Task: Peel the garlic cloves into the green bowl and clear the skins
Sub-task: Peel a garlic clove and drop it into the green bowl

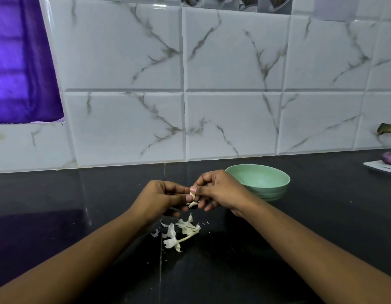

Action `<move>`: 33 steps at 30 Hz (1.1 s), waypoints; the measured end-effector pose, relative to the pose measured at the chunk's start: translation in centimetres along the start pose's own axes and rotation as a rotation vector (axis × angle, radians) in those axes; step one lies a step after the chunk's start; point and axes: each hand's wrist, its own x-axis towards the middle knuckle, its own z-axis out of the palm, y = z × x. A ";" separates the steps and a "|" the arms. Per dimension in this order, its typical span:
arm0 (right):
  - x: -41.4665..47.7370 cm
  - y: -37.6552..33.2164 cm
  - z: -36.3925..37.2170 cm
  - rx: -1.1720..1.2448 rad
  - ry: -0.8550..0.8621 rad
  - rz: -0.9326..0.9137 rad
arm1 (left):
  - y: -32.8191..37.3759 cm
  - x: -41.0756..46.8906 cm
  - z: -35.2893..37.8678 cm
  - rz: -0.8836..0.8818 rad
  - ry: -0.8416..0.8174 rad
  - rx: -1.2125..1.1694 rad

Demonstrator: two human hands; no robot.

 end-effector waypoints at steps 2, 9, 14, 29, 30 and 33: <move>0.0 -0.1 -0.1 0.035 0.001 0.007 | 0.0 0.1 -0.1 -0.019 0.012 -0.014; -0.1 -0.2 -0.2 0.083 -0.023 0.058 | 0.0 0.1 -0.2 -0.067 0.013 -0.060; -0.2 -0.3 -0.1 0.077 -0.019 0.064 | 0.1 0.2 0.0 -0.053 0.032 -0.085; -0.3 -0.6 -1.3 -0.179 -0.183 0.123 | -0.4 0.7 -0.5 -0.145 0.067 -0.171; -0.2 -0.6 -1.3 -0.189 -0.134 0.084 | -0.4 0.7 -0.6 -0.146 0.069 -0.180; 0.1 -0.5 -1.4 -0.085 0.004 -0.001 | -0.2 0.7 -0.7 -0.158 0.040 -0.178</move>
